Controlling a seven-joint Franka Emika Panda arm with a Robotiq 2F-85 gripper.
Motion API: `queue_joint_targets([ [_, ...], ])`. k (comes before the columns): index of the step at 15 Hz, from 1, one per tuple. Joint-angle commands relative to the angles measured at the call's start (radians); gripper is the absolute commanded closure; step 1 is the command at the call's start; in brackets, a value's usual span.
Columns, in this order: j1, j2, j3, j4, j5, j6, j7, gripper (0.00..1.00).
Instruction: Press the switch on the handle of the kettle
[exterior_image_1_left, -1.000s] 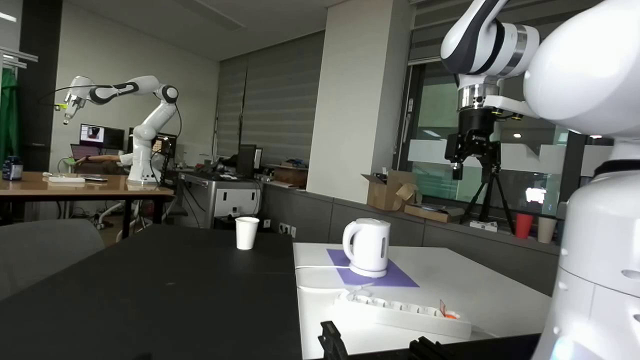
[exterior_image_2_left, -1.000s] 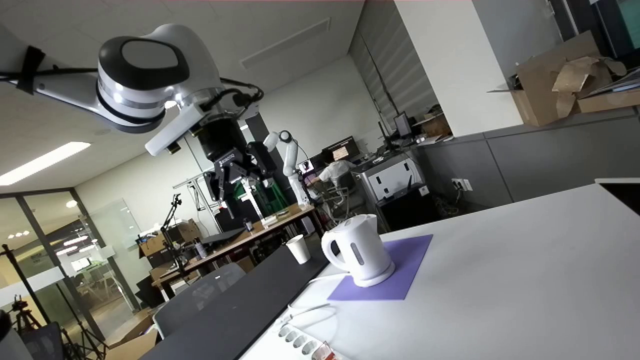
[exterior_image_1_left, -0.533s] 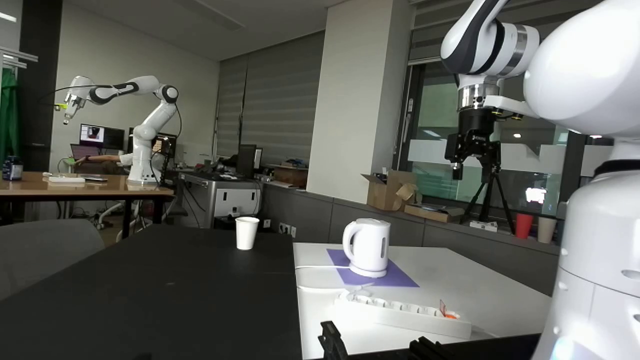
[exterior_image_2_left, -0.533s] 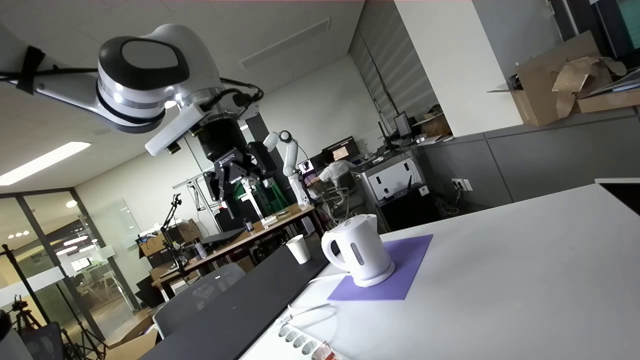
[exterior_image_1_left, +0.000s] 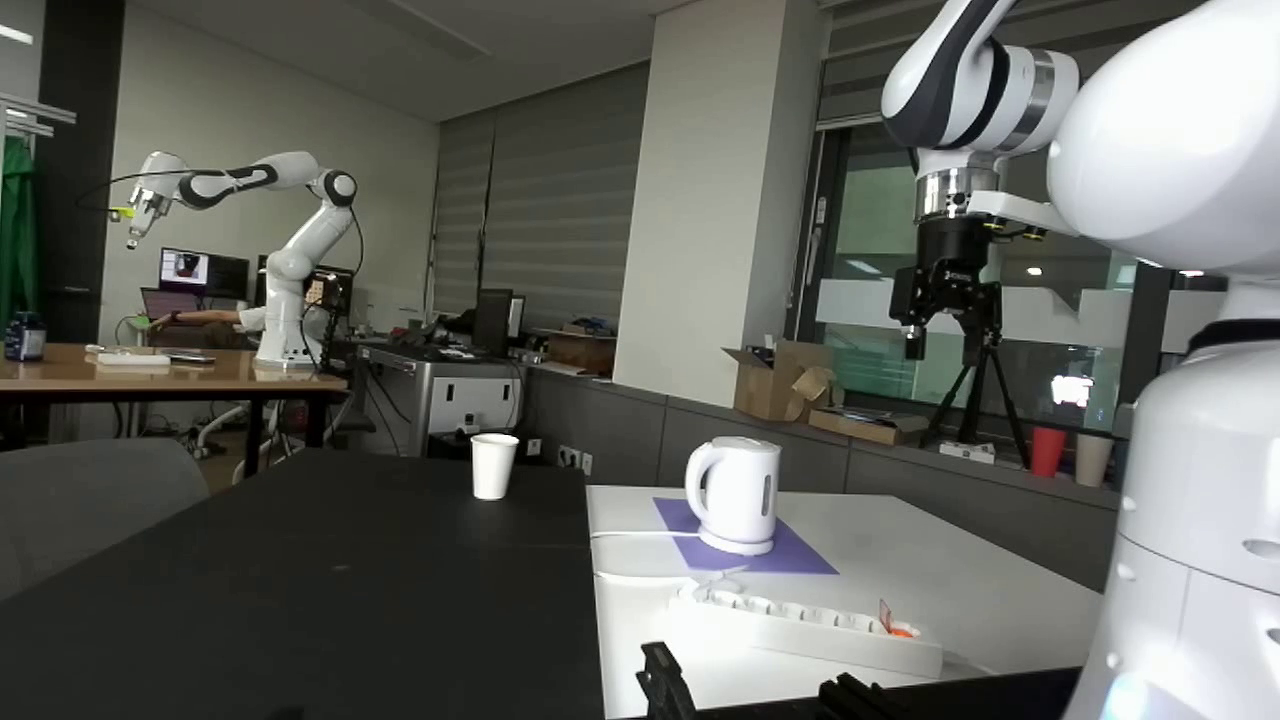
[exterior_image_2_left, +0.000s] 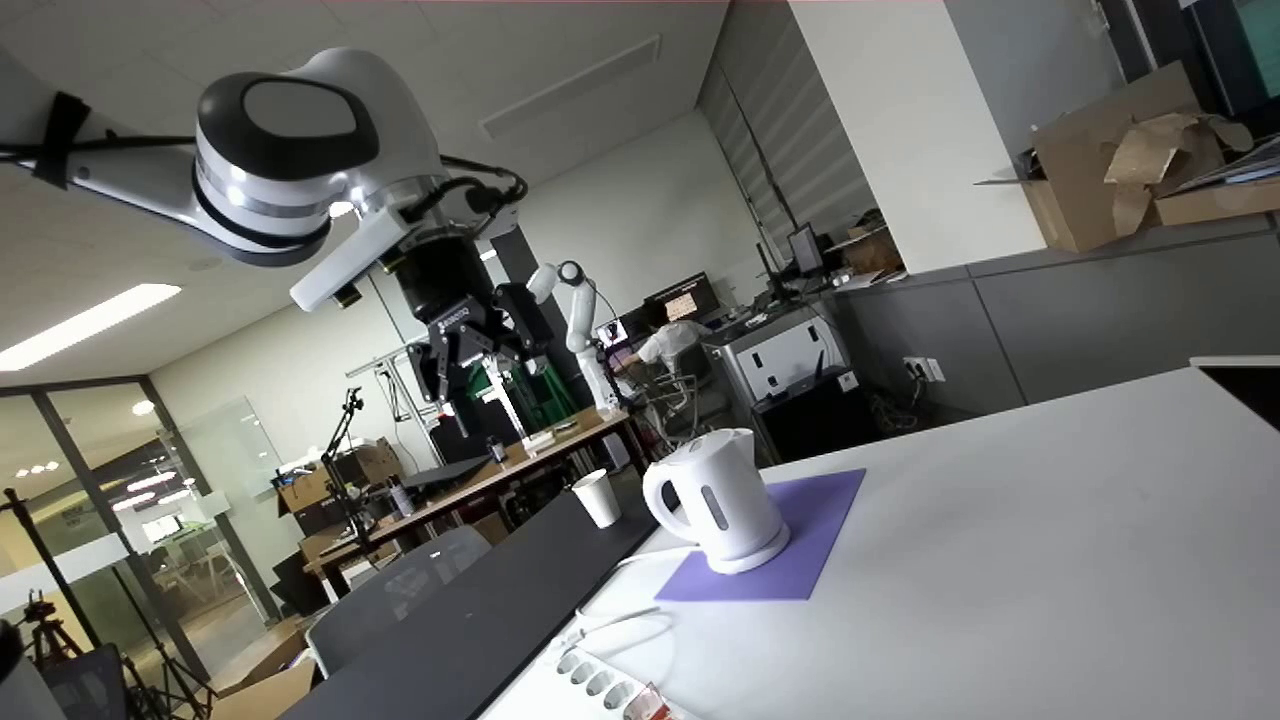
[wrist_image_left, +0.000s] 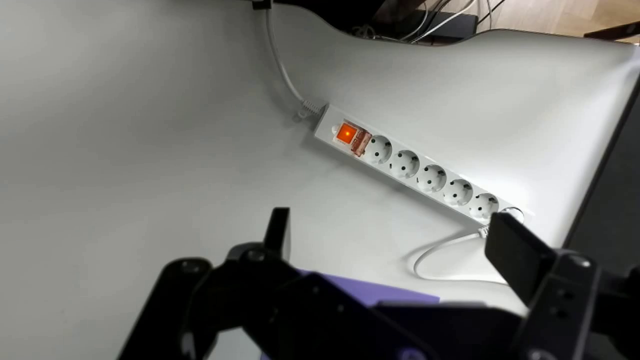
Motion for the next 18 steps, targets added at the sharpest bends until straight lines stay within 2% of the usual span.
queue_joint_targets([
  [1, -0.003, 0.0, 0.001, -0.008, 0.008, 0.034, -0.005, 0.0],
  [7, 0.033, 0.055, 0.018, -0.033, 0.02, 0.258, -0.019, 0.0],
  [11, 0.059, 0.173, 0.087, -0.013, -0.024, 0.471, 0.027, 0.0],
  [12, 0.06, 0.221, 0.11, 0.006, -0.041, 0.537, 0.045, 0.25],
  [13, 0.055, 0.274, 0.135, 0.03, -0.06, 0.593, 0.07, 0.27],
  [15, 0.026, 0.369, 0.187, 0.079, -0.138, 0.687, 0.15, 0.4],
  [18, -0.021, 0.49, 0.235, 0.185, -0.385, 0.74, 0.361, 0.62],
])
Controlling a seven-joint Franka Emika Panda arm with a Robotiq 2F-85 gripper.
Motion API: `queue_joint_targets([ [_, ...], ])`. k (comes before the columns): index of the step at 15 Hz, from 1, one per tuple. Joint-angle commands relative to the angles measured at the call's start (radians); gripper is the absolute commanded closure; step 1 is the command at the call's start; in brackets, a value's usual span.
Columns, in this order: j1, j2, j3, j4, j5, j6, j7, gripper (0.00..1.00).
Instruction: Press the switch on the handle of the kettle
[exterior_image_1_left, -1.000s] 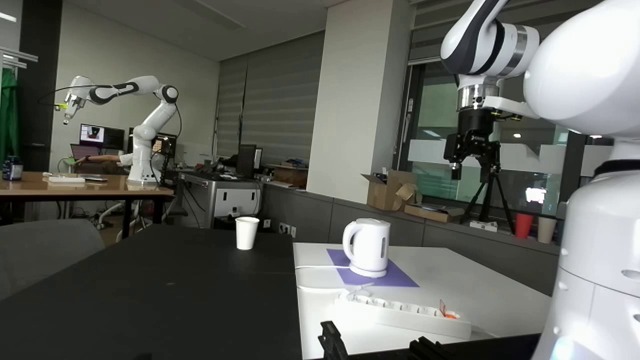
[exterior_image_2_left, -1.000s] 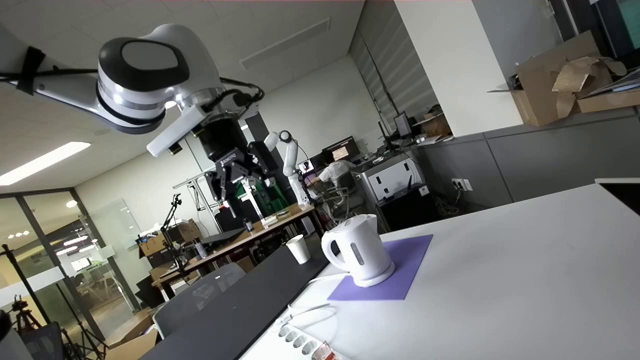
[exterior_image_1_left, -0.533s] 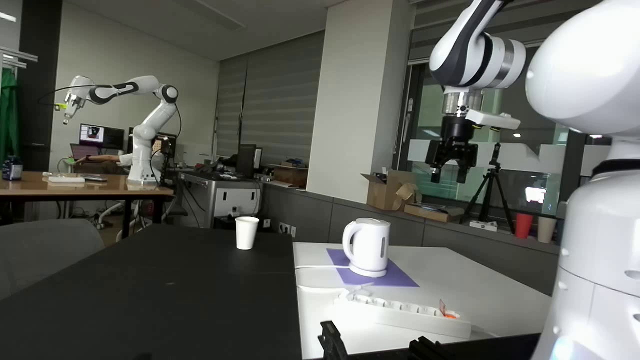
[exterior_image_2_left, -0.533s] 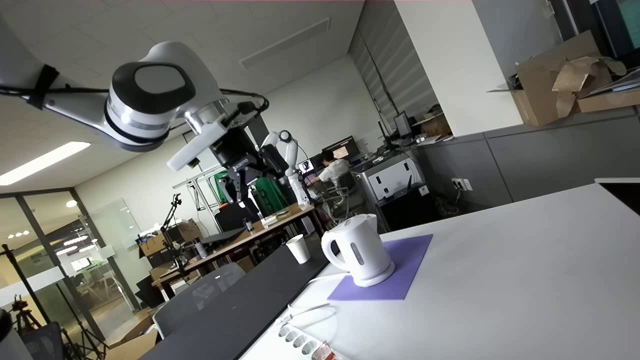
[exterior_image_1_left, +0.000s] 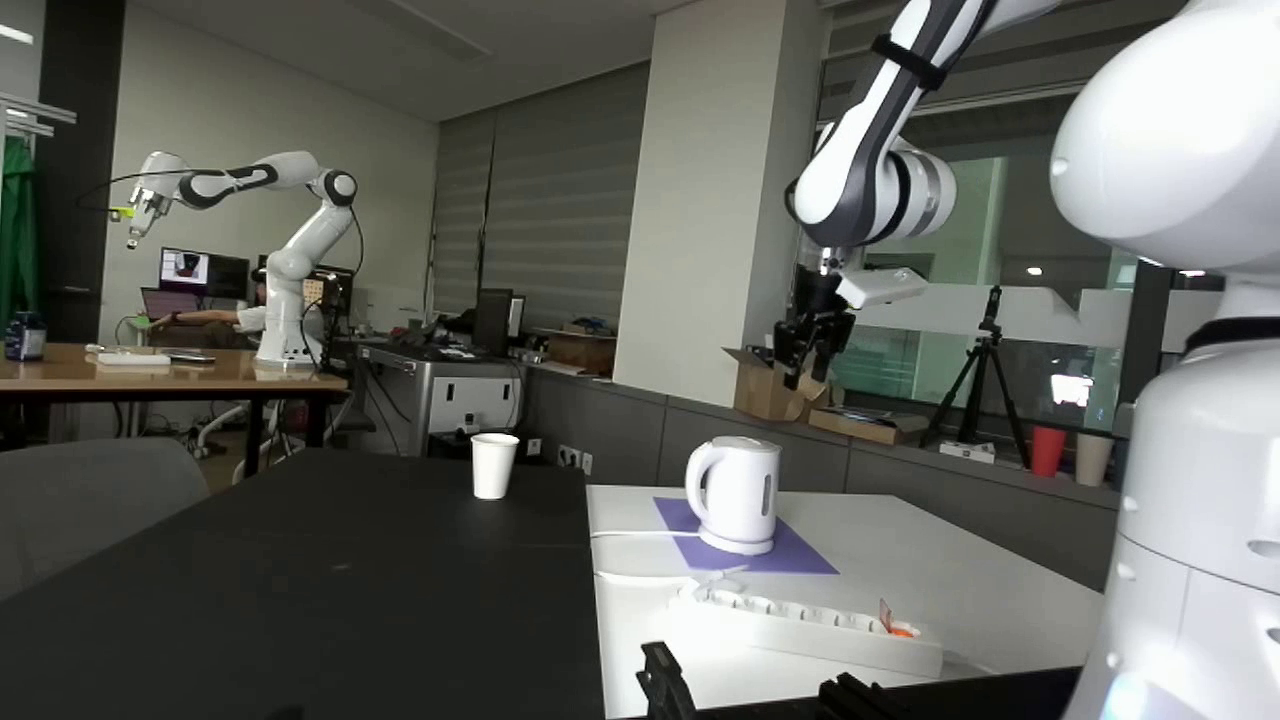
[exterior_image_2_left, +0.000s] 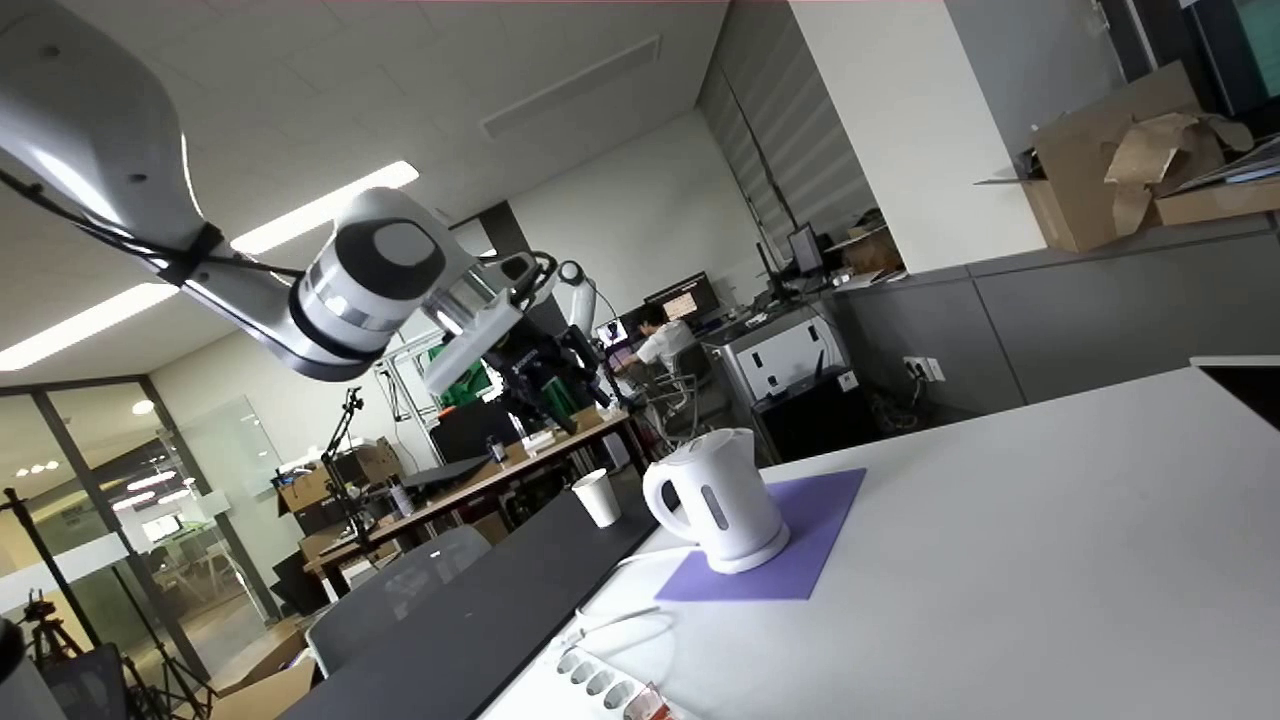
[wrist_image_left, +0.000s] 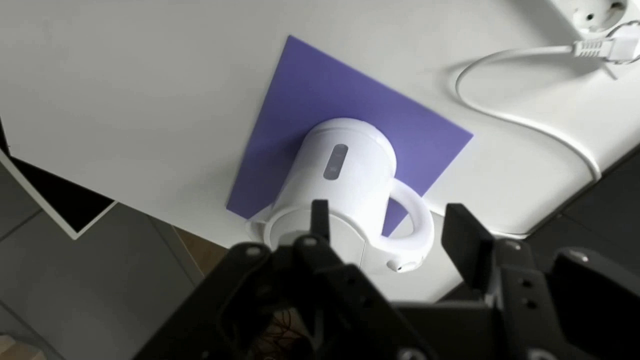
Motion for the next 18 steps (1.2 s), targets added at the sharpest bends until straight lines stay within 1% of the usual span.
queue_joint_targets([
  [1, -0.04, 0.158, 0.036, 0.168, -0.267, 0.015, 0.251, 0.69],
  [2, -0.027, 0.188, 0.029, 0.209, -0.333, -0.001, 0.313, 0.75],
  [4, 0.002, 0.237, 0.016, 0.278, -0.429, -0.027, 0.415, 0.89],
  [5, 0.015, 0.258, 0.012, 0.308, -0.469, -0.035, 0.458, 0.95],
  [6, 0.027, 0.278, 0.013, 0.336, -0.491, -0.05, 0.489, 0.99],
  [8, 0.048, 0.312, 0.017, 0.382, -0.513, -0.074, 0.529, 1.0],
  [10, 0.072, 0.34, 0.022, 0.42, -0.51, -0.113, 0.544, 1.0],
  [11, 0.05, 0.304, 0.024, 0.36, -0.479, -0.069, 0.483, 1.0],
  [13, 0.059, 0.317, 0.026, 0.368, -0.475, -0.075, 0.483, 0.99],
  [18, 0.055, 0.317, 0.024, 0.366, -0.475, -0.074, 0.482, 0.99],
])
